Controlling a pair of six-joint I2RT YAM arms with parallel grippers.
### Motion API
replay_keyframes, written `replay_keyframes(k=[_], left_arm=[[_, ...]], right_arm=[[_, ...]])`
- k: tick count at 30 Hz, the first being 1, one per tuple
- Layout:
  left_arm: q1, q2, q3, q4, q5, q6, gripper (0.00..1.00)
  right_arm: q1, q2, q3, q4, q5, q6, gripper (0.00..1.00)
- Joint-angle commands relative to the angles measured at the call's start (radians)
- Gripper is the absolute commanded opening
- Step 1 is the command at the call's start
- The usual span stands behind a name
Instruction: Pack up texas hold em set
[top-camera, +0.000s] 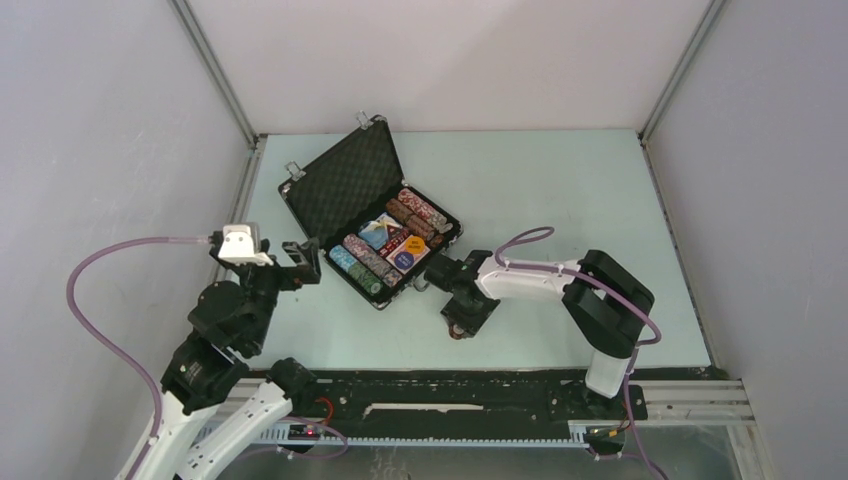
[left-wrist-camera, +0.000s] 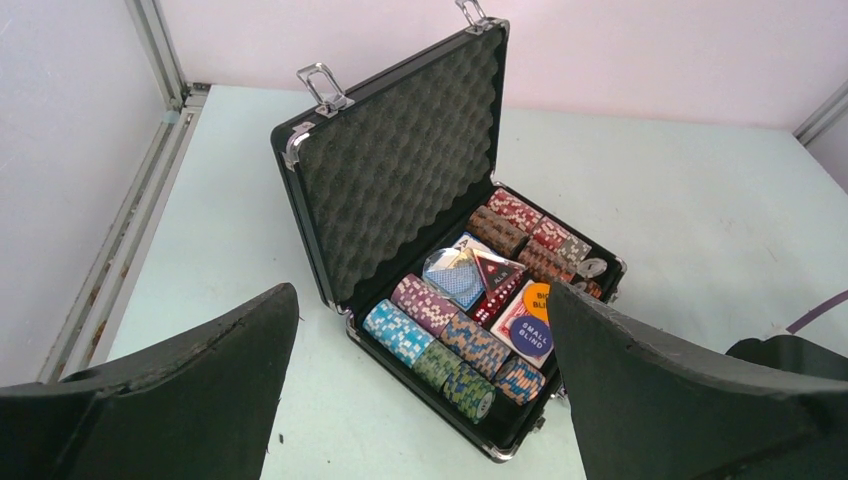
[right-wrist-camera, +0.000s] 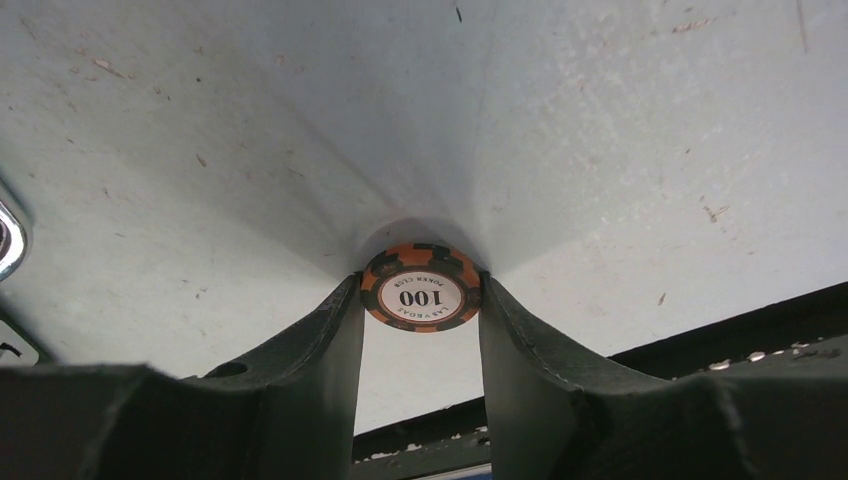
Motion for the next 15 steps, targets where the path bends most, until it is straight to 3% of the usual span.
replay_keyframes(k=[1,10,15], left_arm=[[-0.005,0.037,-0.01,0.03,0.026,0.018,1.0],[-0.004,0.178,0.071,-0.049,0.129,-0.049,1.0],[-0.004,0.207,0.066,-0.087,0.162,-0.148,1.0]], right_arm=[[-0.019,-0.035,-0.015,-0.054,0.082,-0.07,0.25],[-0.023,-0.09,-0.015,-0.002,0.052,-0.122,0.21],[-0.022,-0.107,-0.015,0.001,0.038,-0.161,0.13]])
